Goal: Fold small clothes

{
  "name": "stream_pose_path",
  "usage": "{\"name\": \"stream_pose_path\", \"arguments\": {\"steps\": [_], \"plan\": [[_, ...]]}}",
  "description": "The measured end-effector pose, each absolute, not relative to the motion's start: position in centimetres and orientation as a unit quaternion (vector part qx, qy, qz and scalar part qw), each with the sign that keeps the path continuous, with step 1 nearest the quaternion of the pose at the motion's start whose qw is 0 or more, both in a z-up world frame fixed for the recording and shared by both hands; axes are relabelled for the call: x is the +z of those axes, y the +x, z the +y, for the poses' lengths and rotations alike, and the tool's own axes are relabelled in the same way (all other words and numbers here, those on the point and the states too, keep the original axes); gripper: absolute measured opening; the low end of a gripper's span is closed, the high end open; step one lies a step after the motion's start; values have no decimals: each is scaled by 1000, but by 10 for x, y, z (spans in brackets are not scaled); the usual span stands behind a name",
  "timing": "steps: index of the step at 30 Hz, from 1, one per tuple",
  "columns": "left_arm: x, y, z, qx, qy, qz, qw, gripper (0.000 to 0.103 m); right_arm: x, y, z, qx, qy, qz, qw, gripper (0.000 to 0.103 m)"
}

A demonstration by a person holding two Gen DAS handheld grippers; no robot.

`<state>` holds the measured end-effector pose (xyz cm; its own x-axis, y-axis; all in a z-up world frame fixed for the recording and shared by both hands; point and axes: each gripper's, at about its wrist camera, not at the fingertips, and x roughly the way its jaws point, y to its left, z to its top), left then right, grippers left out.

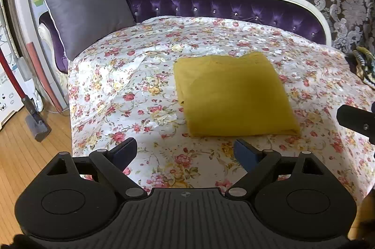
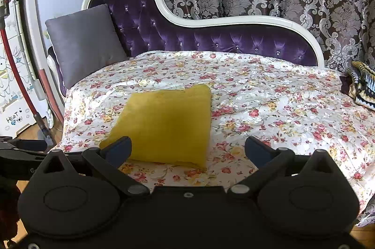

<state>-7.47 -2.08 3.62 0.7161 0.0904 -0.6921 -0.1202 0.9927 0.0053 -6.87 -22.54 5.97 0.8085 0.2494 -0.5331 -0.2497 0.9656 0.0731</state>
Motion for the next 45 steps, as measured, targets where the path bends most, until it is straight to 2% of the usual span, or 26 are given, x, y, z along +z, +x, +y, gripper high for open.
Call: {"name": "stream_pose_path", "arguments": {"steps": [45], "plan": [[36, -76, -28, 33, -25, 380, 924, 90, 52, -67, -219, 144, 8, 288, 947, 102]]}}
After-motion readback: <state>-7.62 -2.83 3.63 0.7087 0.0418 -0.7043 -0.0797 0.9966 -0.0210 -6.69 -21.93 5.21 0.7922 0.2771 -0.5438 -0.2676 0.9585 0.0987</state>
